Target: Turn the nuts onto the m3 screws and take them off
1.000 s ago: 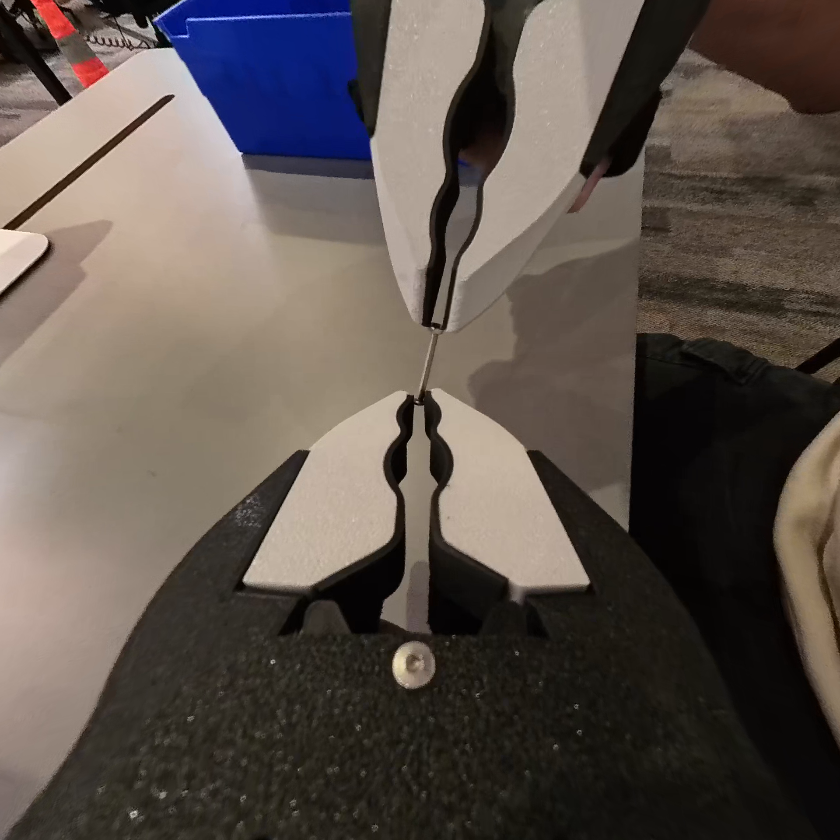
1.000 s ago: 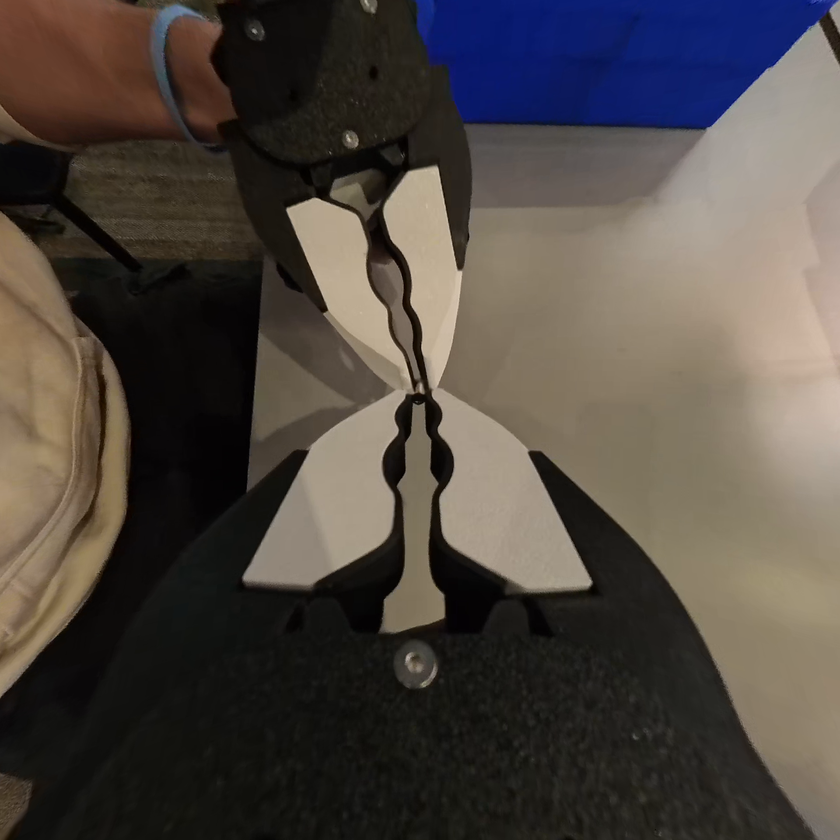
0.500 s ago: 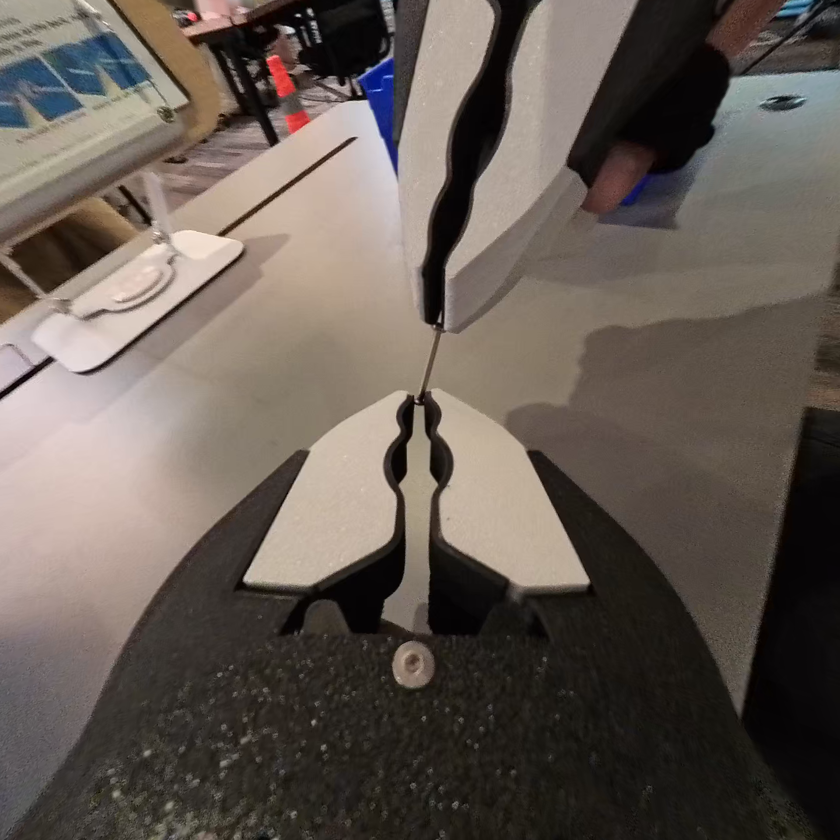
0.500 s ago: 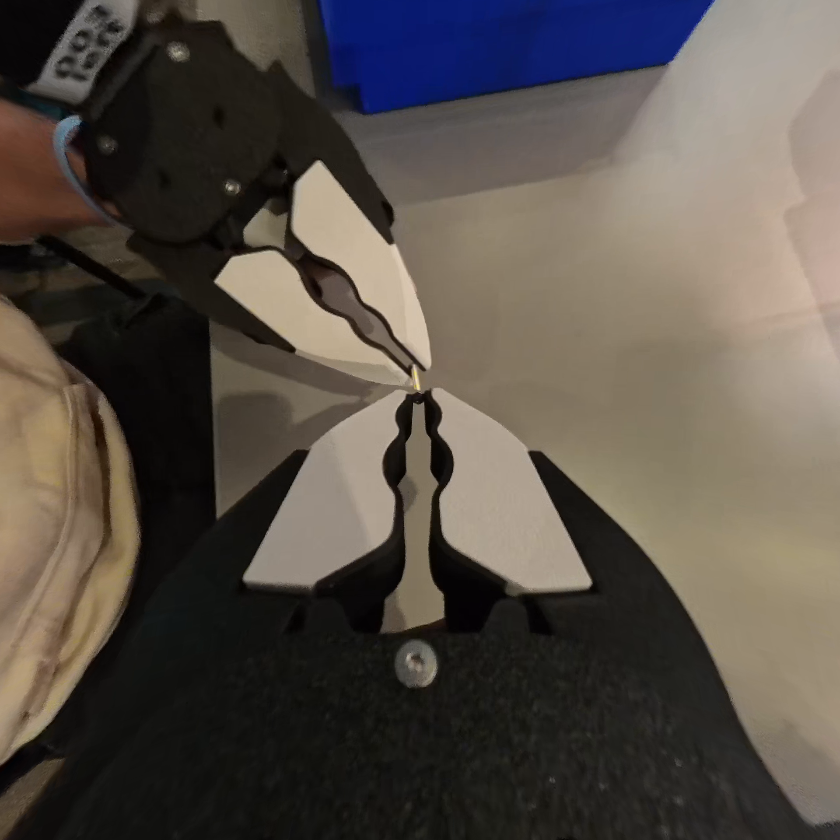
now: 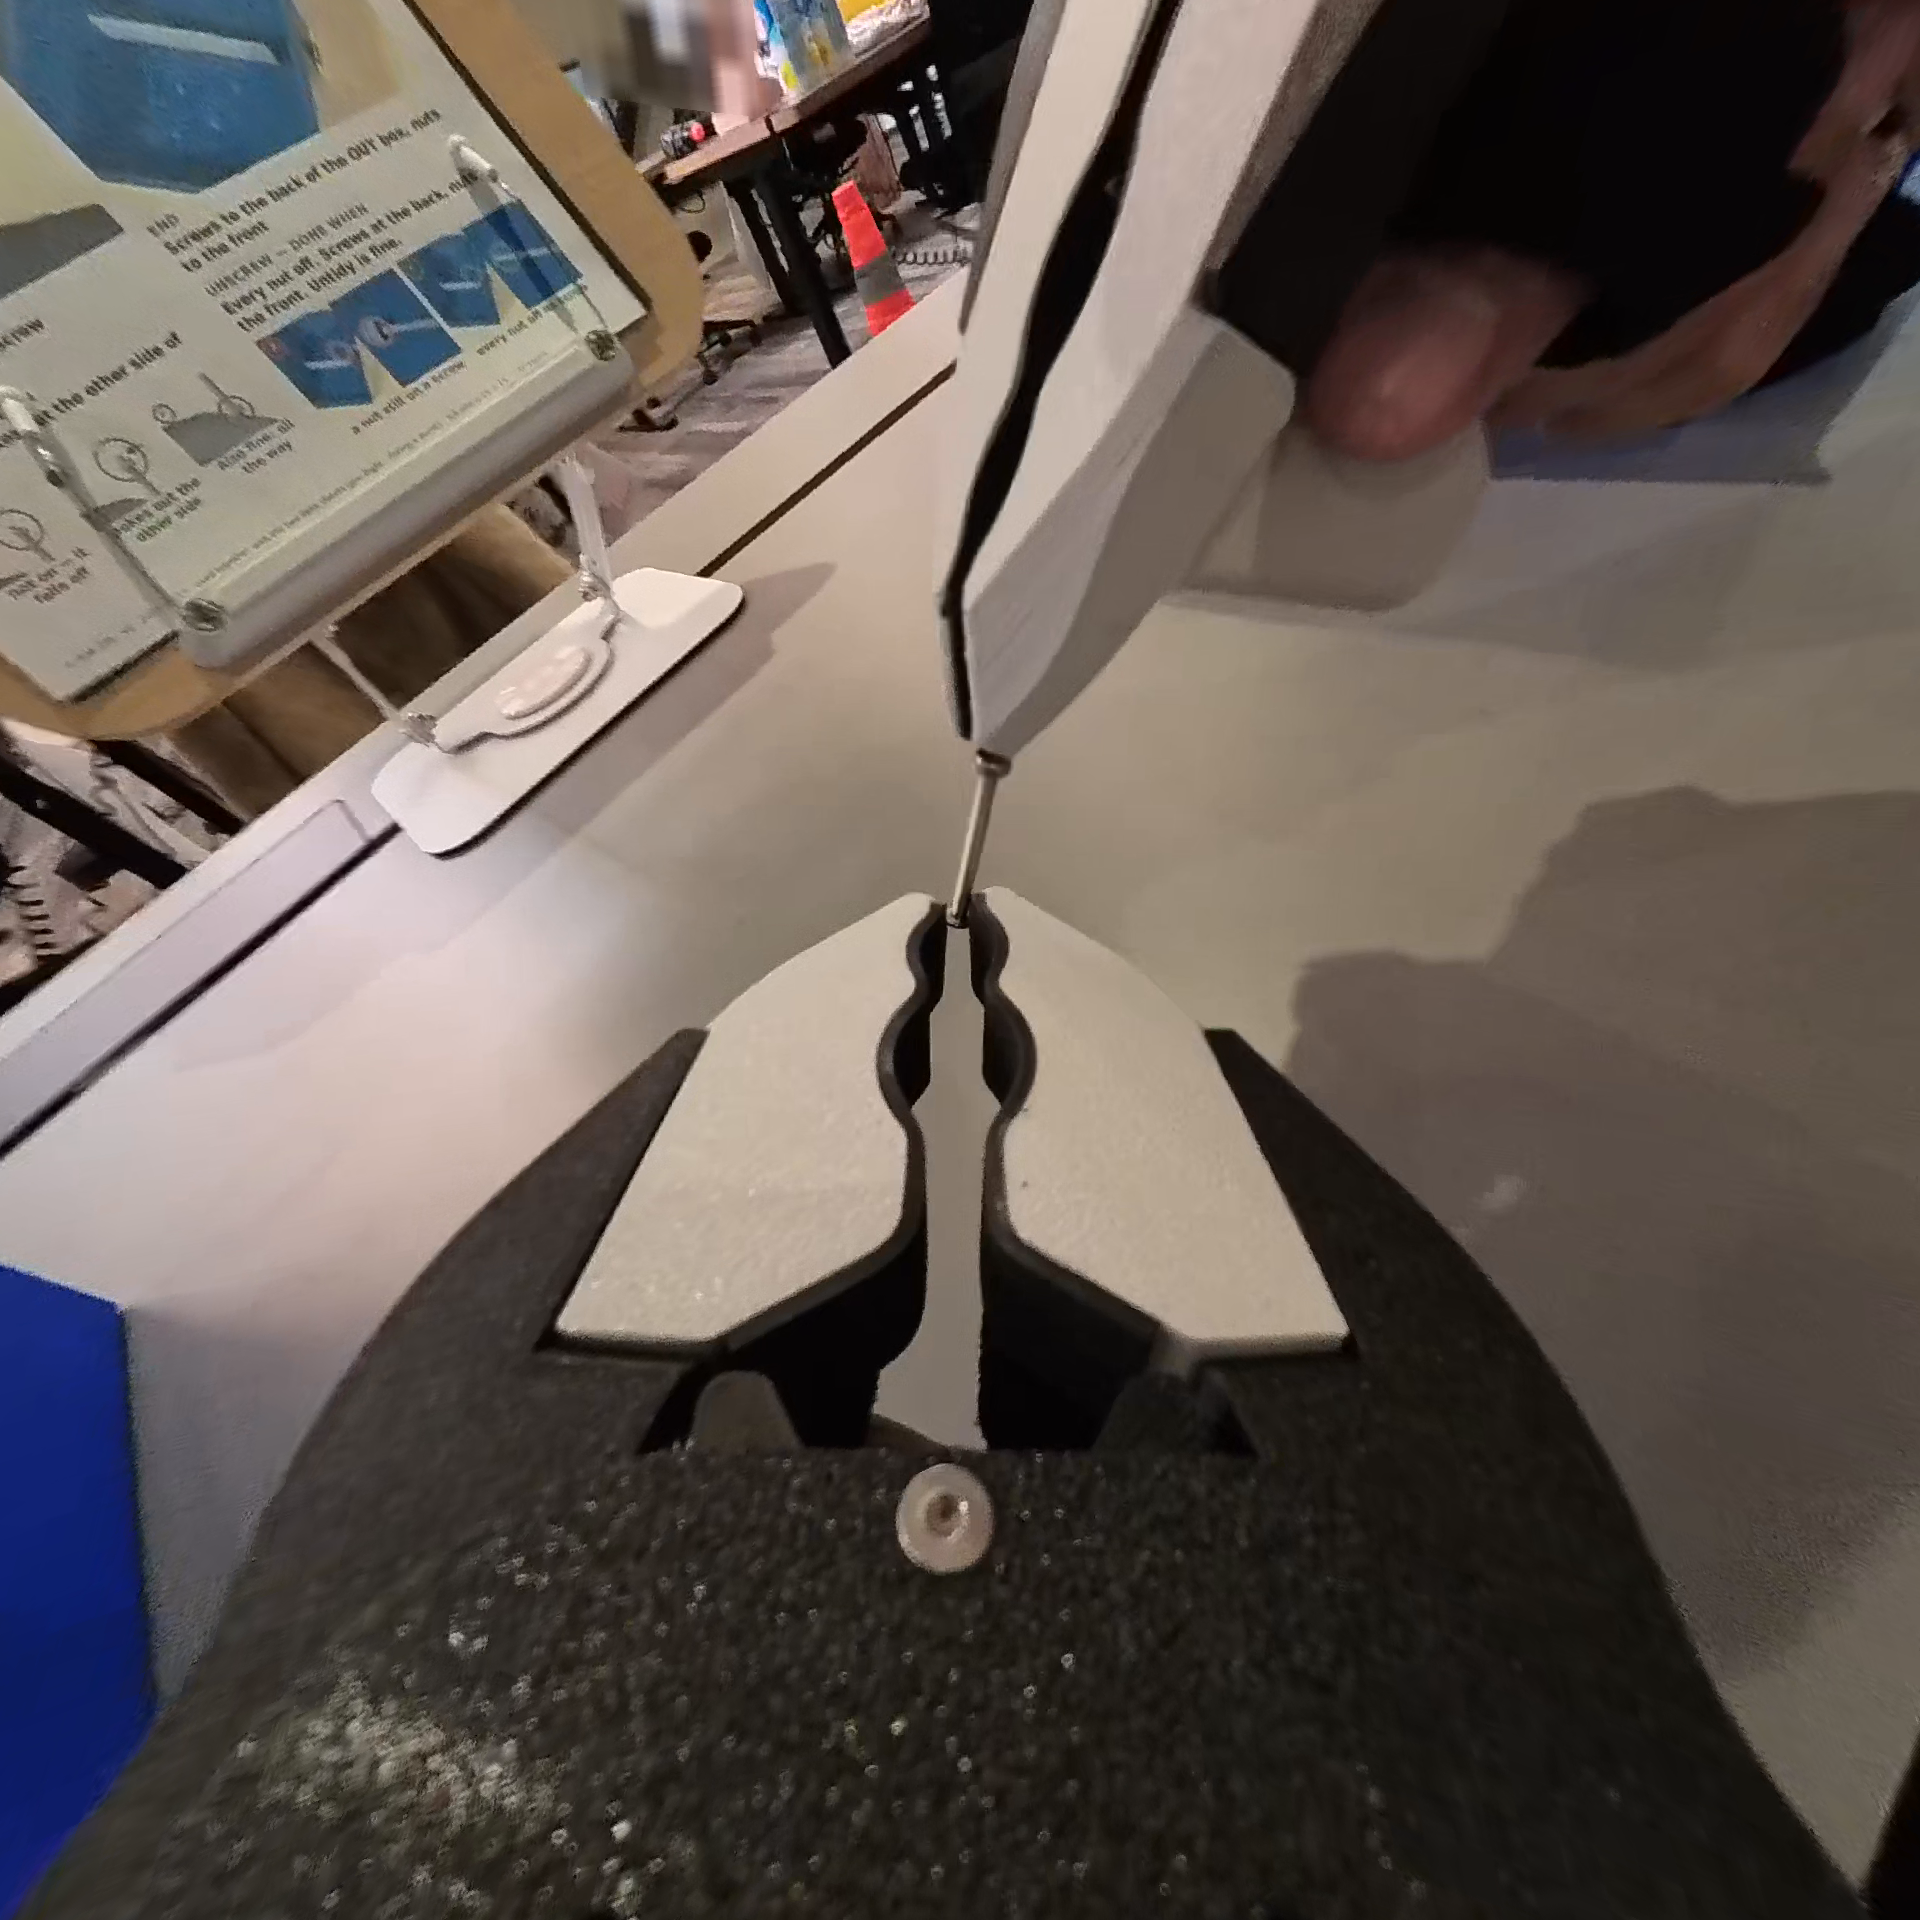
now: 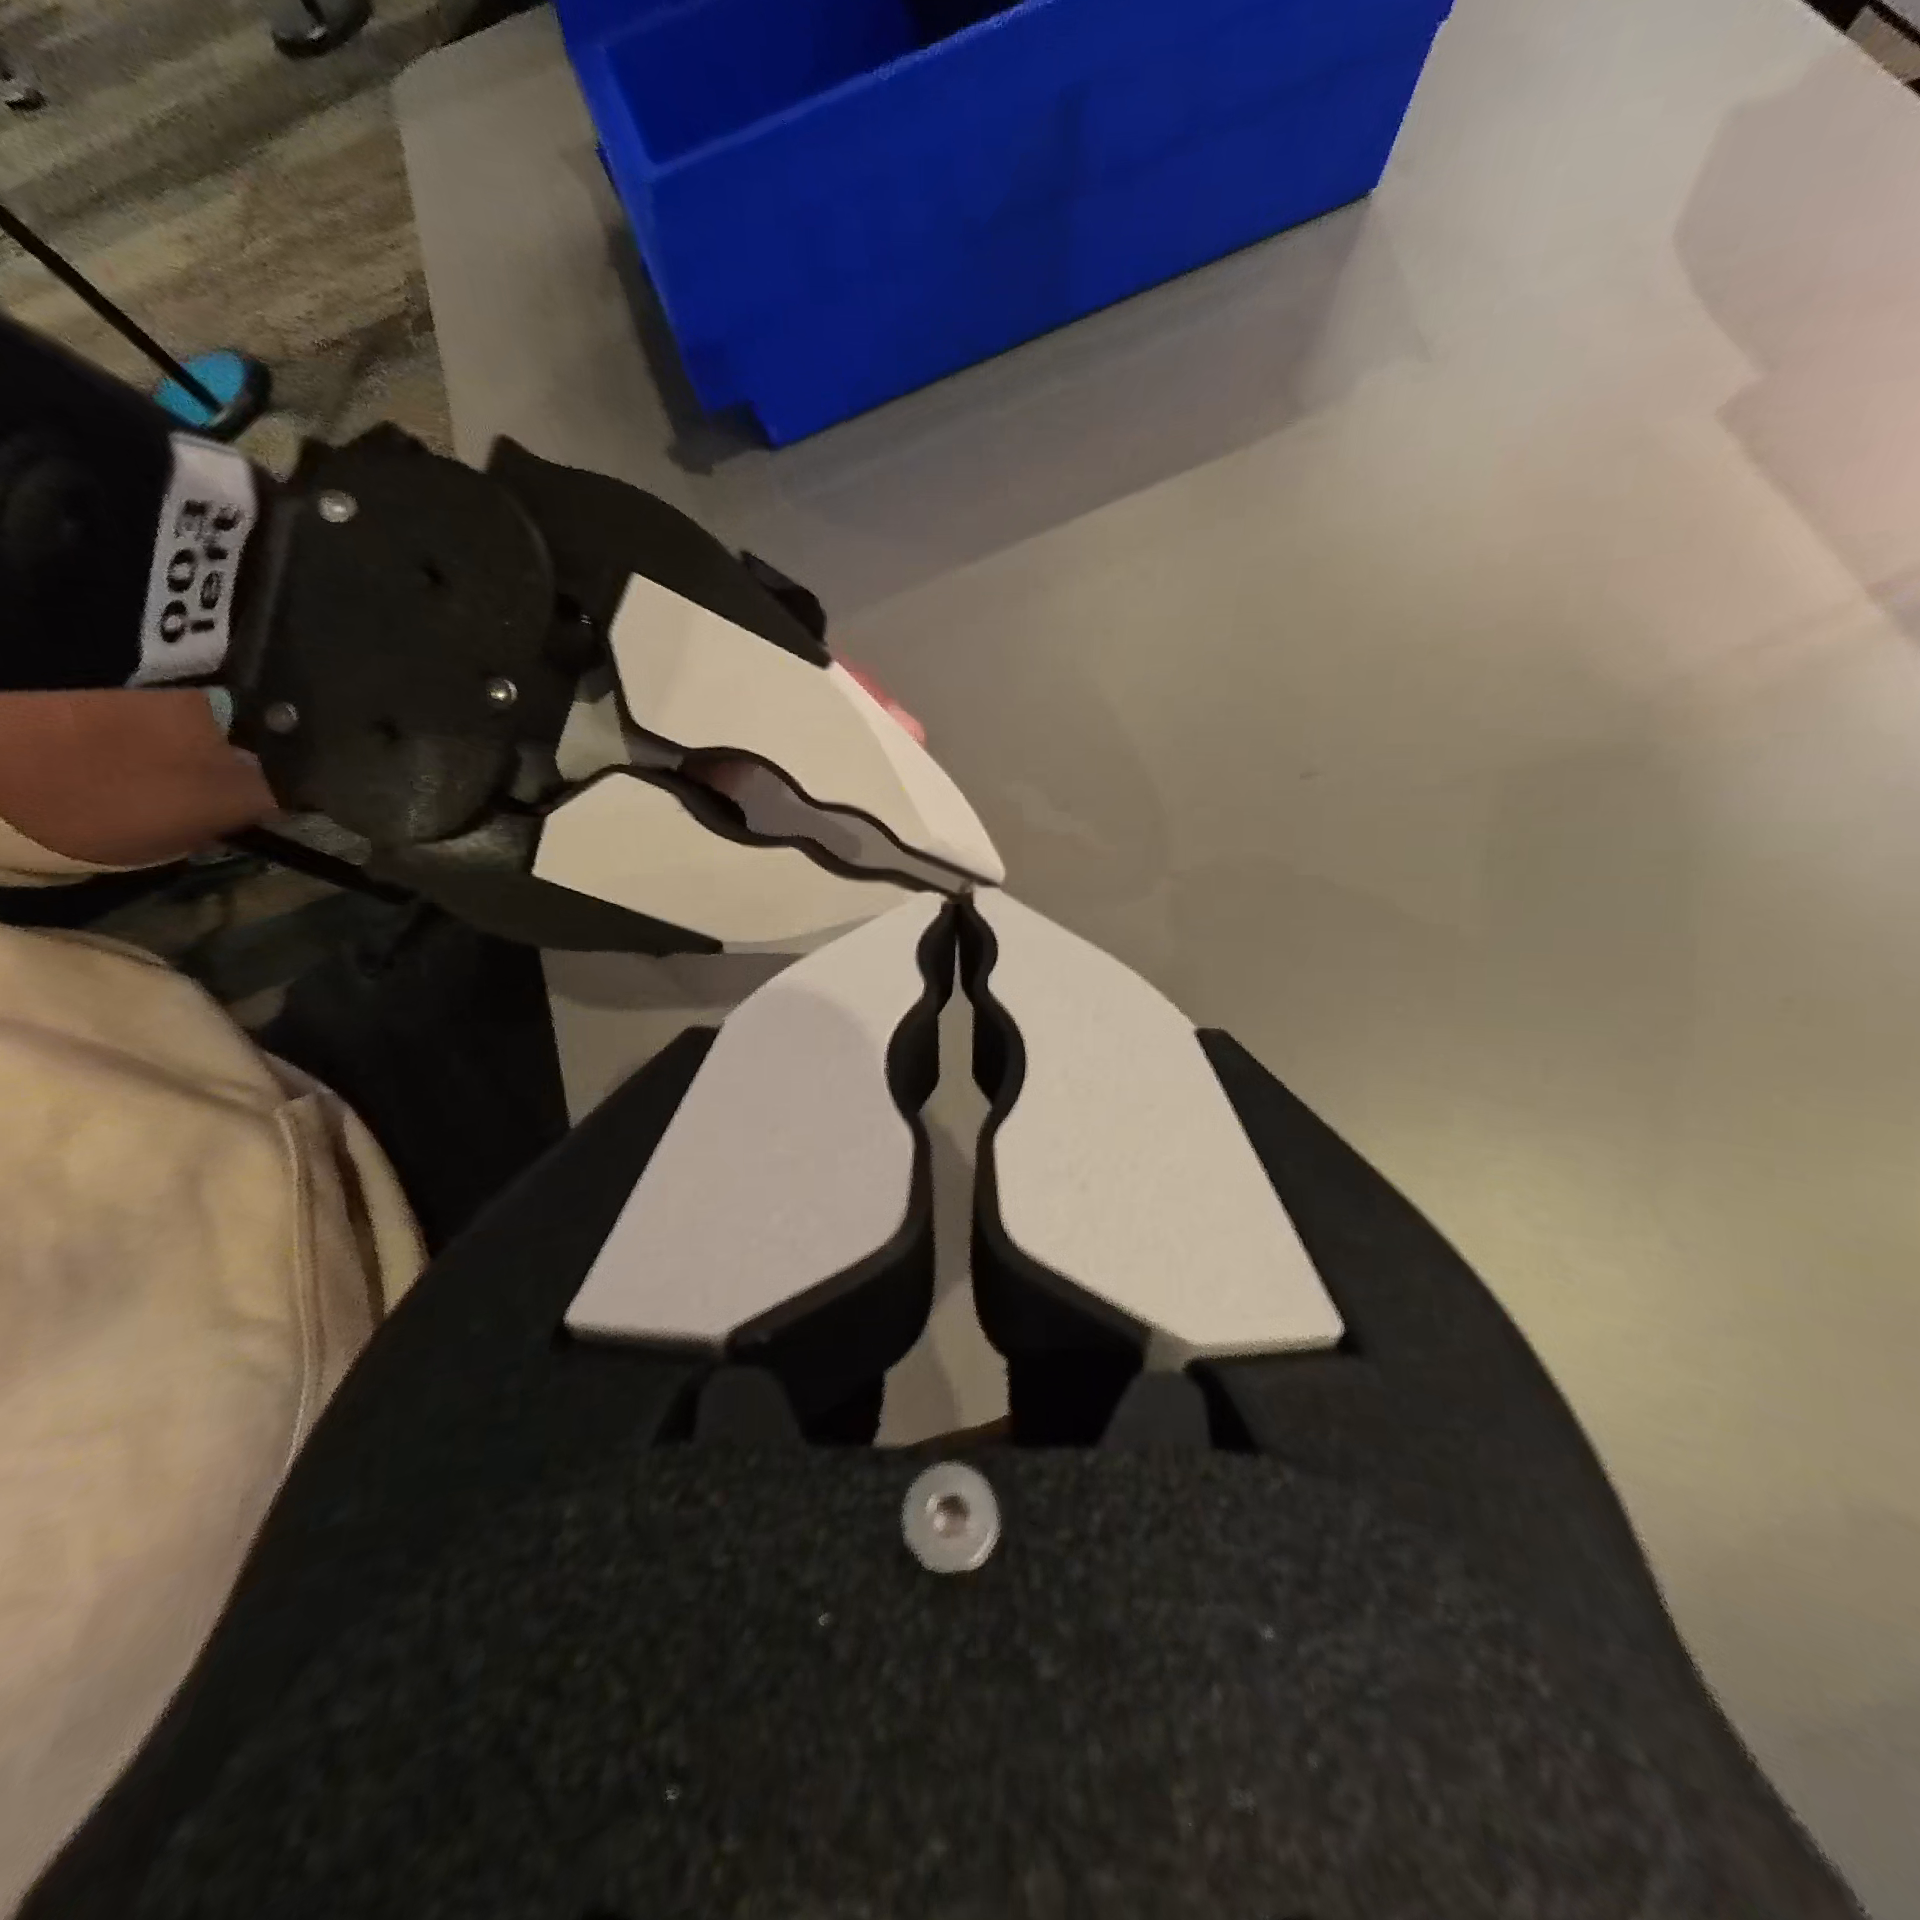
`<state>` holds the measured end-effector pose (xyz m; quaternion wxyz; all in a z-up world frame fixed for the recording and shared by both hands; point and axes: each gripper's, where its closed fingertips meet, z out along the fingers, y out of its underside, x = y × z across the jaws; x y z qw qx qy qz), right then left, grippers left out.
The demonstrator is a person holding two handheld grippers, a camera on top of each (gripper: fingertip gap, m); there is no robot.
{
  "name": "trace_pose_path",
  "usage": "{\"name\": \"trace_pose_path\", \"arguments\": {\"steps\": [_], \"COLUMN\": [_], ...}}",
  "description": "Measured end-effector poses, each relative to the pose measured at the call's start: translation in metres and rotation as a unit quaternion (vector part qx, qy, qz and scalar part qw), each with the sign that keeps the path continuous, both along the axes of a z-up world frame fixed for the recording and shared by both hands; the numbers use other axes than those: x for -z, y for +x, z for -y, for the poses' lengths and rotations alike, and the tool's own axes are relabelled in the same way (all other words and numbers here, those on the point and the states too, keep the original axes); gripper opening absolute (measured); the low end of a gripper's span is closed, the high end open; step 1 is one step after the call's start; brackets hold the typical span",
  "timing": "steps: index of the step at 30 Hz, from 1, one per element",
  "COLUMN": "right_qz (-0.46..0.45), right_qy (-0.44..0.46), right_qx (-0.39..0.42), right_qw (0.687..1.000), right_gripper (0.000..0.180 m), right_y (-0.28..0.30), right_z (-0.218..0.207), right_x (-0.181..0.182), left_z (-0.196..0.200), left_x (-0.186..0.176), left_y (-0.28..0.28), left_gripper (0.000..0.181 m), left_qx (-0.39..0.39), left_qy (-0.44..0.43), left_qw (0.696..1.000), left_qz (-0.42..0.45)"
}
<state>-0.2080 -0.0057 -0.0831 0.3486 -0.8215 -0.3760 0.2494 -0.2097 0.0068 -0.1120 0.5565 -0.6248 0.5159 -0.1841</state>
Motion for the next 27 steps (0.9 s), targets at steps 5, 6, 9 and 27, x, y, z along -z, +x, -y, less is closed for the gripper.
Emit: {"name": "trace_pose_path", "arguments": {"steps": [5, 6, 9, 27], "right_qz": [-0.02, -0.031, -0.055, -0.254], "right_qy": [0.01, 0.013, 0.038, 0.18], "right_qx": [0.008, 0.009, 0.015, -0.06], "right_qw": [1.0, 0.999, 0.998, 0.948], "right_gripper": [0.0, 0.0, 0.0, 0.044], "right_y": [0.001, 0.002, 0.01, -0.027], "right_z": [-0.005, -0.006, -0.009, 0.05], "right_x": [-0.011, -0.016, -0.032, -0.044], "left_z": [0.003, 0.004, 0.008, 0.065], "left_x": [-0.001, -0.002, -0.006, -0.036], "left_y": [0.002, 0.002, 0.001, -0.006], "left_gripper": [0.004, 0.004, 0.004, 0.004], "left_qx": [0.021, 0.026, 0.053, 0.278], "left_qy": [-0.057, -0.072, -0.114, -0.328], "left_qw": [0.998, 0.996, 0.989, 0.884], "left_qz": [0.033, 0.043, 0.076, 0.183]}}
